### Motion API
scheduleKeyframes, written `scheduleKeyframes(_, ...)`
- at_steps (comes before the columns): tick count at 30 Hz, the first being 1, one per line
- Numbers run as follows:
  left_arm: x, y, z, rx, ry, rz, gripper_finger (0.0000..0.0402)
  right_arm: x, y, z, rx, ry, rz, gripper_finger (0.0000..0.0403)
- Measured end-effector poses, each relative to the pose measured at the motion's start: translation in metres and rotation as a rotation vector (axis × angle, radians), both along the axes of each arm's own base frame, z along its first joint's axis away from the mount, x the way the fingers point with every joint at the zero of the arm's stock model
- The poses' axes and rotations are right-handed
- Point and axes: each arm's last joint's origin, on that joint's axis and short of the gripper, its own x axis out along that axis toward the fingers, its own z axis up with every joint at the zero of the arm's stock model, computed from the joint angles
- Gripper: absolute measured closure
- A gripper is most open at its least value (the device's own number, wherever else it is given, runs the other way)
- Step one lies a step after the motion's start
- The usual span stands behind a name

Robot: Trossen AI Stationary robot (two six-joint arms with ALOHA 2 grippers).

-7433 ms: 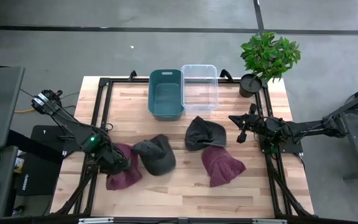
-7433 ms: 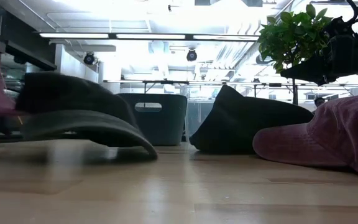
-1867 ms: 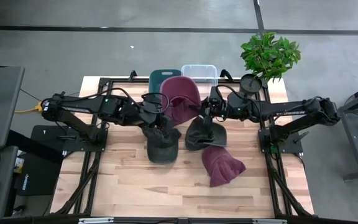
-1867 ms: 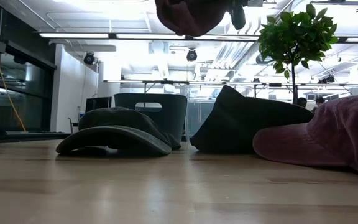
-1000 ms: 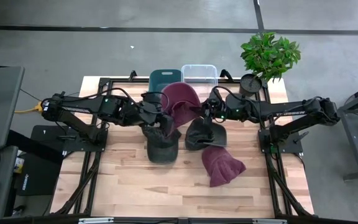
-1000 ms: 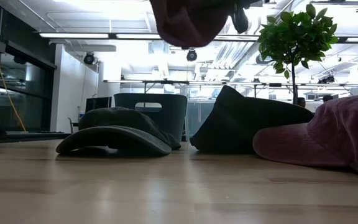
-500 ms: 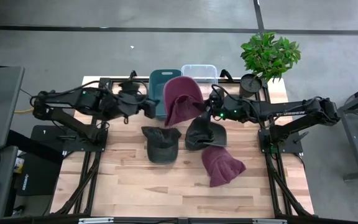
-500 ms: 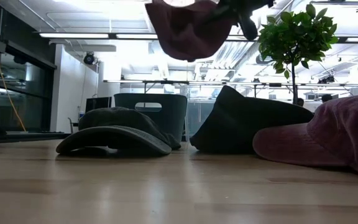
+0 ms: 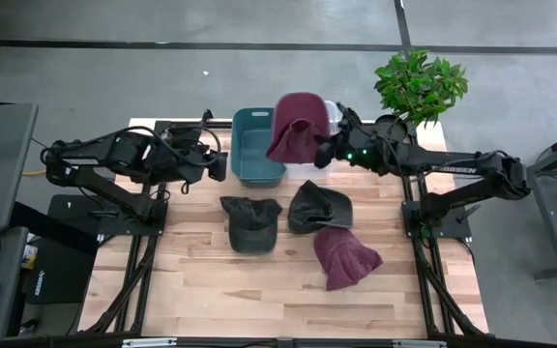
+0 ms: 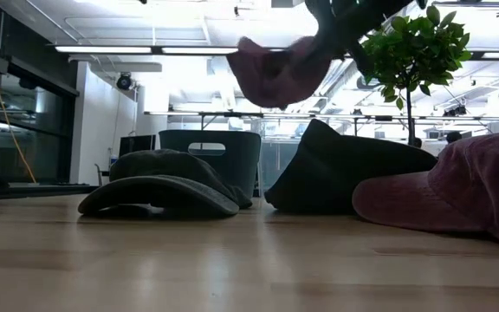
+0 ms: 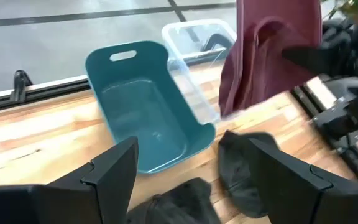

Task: Pick & Place hat
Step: Put the left red cap into the transparent bin

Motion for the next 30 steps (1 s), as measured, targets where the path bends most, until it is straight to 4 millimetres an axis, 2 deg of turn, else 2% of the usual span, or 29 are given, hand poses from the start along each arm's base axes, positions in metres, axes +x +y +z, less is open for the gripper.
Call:
scheduleKeyframes(6, -0.01, 0.002, -0.001, 0.011, 0.051, 0.004, 0.0121, -0.013, -0.026, -0.007, 0.113, 0.029, -0.076, 0.0398)
scheduleKeyframes(16, -0.014, 0.002, 0.0, 0.01, 0.06, 0.001, 0.0121, -0.026, -0.051, -0.013, 0.219, 0.021, -0.119, 0.0398)
scheduleKeyframes(20, -0.013, 0.002, -0.001, 0.003, 0.066, -0.006, 0.0121, -0.023, -0.056, -0.019, 0.266, 0.027, -0.093, 0.0398)
scheduleKeyframes(26, -0.013, 0.002, -0.001, 0.018, 0.079, -0.02, 0.0121, -0.008, -0.064, -0.043, 0.337, 0.086, -0.108, 0.0398)
scheduleKeyframes(30, -0.013, 0.002, -0.001, 0.017, 0.08, -0.022, 0.0121, -0.003, -0.067, -0.052, 0.362, 0.099, -0.121, 0.0398)
